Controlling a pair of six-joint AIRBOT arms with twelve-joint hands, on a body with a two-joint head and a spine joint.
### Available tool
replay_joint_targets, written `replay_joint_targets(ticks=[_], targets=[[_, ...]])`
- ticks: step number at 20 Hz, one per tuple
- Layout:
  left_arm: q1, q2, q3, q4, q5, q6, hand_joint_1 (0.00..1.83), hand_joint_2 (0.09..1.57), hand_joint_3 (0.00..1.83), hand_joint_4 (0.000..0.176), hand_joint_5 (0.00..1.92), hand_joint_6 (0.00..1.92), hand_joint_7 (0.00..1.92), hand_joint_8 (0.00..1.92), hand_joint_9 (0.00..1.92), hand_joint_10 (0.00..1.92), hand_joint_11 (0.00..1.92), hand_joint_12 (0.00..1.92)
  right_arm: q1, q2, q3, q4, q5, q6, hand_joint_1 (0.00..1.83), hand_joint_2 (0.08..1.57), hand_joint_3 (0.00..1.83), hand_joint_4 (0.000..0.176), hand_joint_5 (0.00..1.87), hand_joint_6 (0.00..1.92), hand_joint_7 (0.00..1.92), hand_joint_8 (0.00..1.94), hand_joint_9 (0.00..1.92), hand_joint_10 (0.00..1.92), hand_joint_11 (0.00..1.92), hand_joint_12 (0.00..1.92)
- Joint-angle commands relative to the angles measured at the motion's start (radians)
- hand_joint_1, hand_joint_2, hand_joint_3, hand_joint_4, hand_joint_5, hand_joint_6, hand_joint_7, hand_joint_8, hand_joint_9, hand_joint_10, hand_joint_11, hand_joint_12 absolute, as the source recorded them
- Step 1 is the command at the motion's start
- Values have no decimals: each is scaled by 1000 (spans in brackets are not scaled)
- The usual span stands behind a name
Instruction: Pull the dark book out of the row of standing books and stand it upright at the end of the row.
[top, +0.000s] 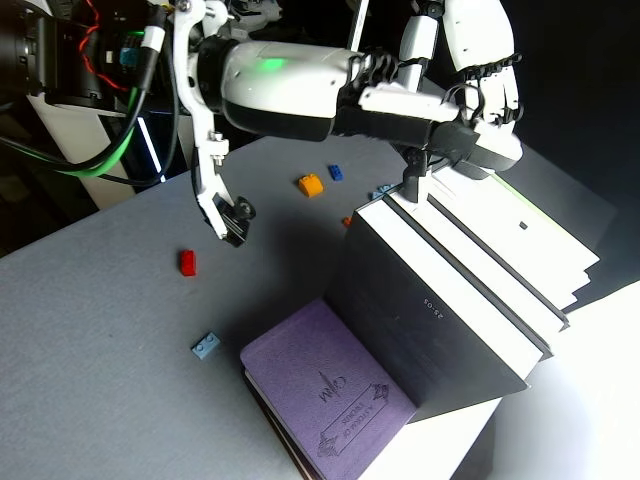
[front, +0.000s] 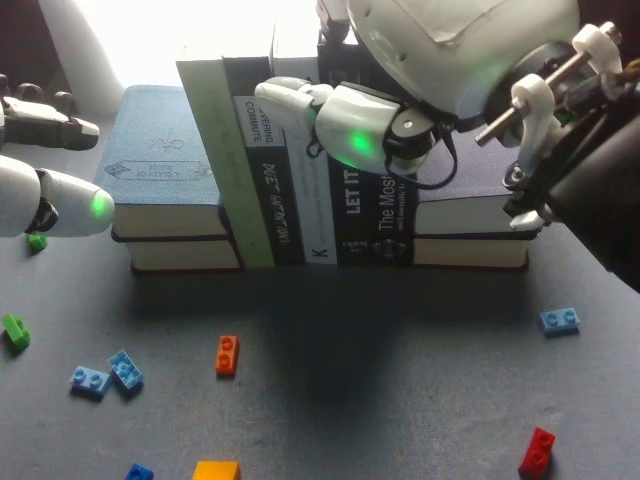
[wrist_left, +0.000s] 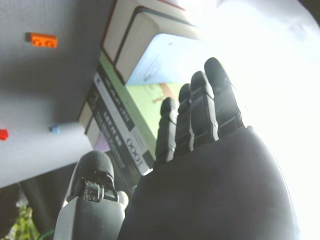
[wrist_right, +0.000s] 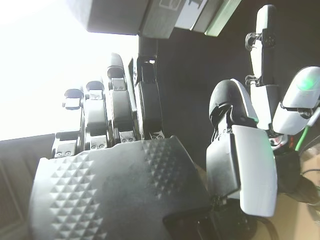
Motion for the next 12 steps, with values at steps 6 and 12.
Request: replay_joint_targets(ticks=[6,12], targets=[[-5,9,3,34,-73,3,2,1272,2,47,141,2,105,0,120,0,0,472,2,26,-82,-63,88,-50,0,1153,5,0,803,645,369,9,135,11,0,220],[-5,9,3,34,-73,3,0,1275,6,48,128,4,110,4,129,4,0,492,-10,65,-202,-28,123,-122,0,1155,1,0,802,619,390,20,137,14,0,220]])
